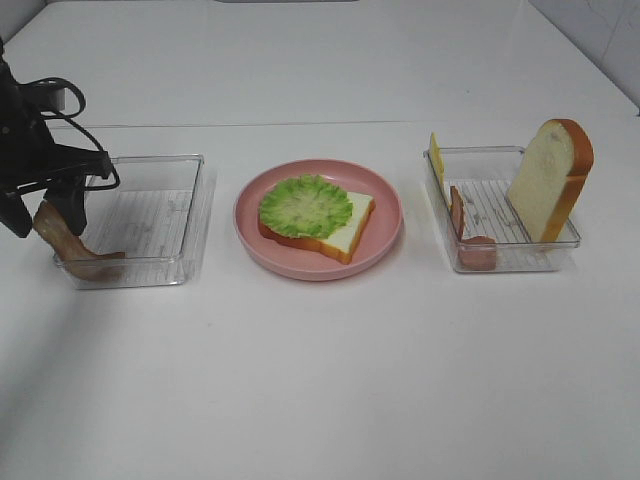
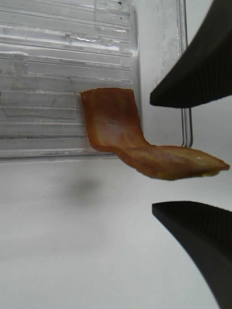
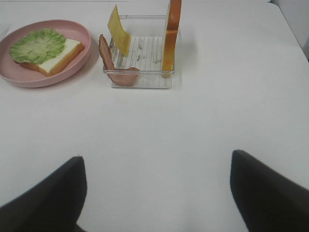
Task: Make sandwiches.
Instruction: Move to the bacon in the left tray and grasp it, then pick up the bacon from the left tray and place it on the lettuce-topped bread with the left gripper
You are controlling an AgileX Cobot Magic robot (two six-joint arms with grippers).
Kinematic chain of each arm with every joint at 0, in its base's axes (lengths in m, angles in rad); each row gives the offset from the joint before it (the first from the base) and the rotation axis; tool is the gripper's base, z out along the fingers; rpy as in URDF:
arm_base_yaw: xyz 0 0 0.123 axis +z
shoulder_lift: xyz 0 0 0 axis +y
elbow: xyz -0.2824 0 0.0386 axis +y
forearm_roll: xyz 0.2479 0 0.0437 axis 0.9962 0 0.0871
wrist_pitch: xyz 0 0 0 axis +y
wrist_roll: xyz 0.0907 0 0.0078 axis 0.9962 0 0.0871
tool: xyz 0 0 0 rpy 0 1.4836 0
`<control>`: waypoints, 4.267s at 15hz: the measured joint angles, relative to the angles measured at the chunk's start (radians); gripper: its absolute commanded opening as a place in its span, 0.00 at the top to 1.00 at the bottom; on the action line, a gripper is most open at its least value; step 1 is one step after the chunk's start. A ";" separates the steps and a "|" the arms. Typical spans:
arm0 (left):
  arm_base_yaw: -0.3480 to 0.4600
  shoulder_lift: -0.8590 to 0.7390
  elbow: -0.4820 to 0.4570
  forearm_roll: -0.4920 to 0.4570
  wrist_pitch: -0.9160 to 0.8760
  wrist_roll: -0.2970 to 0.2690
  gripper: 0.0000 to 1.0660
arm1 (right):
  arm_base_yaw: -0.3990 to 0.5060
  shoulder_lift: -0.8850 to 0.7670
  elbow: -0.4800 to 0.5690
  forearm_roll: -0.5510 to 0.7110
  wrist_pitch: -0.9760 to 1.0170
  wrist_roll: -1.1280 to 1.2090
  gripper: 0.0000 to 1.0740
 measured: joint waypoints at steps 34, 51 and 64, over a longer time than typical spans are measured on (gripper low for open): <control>-0.015 -0.038 -0.201 -0.864 -0.118 0.418 1.00 | 0.000 0.000 0.000 0.000 0.000 0.000 0.27; -0.242 0.304 -0.201 -1.342 -0.153 0.719 1.00 | 0.000 0.000 0.000 0.000 0.000 0.000 0.27; -0.174 0.304 -0.206 -1.162 -0.152 0.700 0.74 | 0.000 0.000 0.000 0.000 0.000 0.000 0.27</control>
